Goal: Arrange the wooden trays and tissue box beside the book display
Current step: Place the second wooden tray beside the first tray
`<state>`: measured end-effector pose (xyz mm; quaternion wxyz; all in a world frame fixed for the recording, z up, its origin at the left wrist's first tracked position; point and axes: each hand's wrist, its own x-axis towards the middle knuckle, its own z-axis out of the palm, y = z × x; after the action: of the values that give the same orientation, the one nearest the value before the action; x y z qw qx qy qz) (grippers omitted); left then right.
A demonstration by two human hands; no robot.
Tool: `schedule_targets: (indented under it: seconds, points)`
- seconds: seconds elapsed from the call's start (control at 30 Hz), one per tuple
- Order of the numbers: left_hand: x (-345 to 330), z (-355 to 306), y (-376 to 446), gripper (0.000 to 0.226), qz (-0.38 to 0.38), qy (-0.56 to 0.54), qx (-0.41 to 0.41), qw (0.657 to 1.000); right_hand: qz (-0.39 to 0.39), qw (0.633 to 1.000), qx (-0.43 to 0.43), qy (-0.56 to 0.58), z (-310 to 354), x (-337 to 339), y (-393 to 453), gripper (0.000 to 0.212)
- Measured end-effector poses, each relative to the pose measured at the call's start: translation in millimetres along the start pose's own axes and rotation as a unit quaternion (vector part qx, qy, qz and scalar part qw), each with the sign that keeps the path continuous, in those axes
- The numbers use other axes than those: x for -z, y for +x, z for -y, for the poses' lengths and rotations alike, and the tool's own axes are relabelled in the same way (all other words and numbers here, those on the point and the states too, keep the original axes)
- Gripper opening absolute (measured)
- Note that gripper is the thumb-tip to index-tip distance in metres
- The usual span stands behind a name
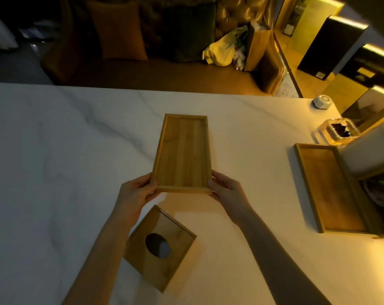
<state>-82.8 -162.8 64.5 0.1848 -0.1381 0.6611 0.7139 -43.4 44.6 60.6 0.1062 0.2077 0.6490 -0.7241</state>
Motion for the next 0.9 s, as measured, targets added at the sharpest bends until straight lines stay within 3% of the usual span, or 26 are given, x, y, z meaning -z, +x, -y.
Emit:
schedule_targets:
  seconds: [0.33,0.67,0.9]
  points:
    - [-101,26,-46,0.029,0.004,-0.005,-0.034,0.999,-0.037,0.993,0.063,-0.097,-4,100,-50,0.039]
    - [-192,76,-61,0.032,0.039,0.017,-0.027,0.999,-0.091,0.986,0.027,-0.139,-34,188,-76,0.036]
    - [-229,102,-60,0.027,0.022,0.061,-0.015,0.998,-0.107,0.981,-0.003,-0.164,-48,228,-76,0.035]
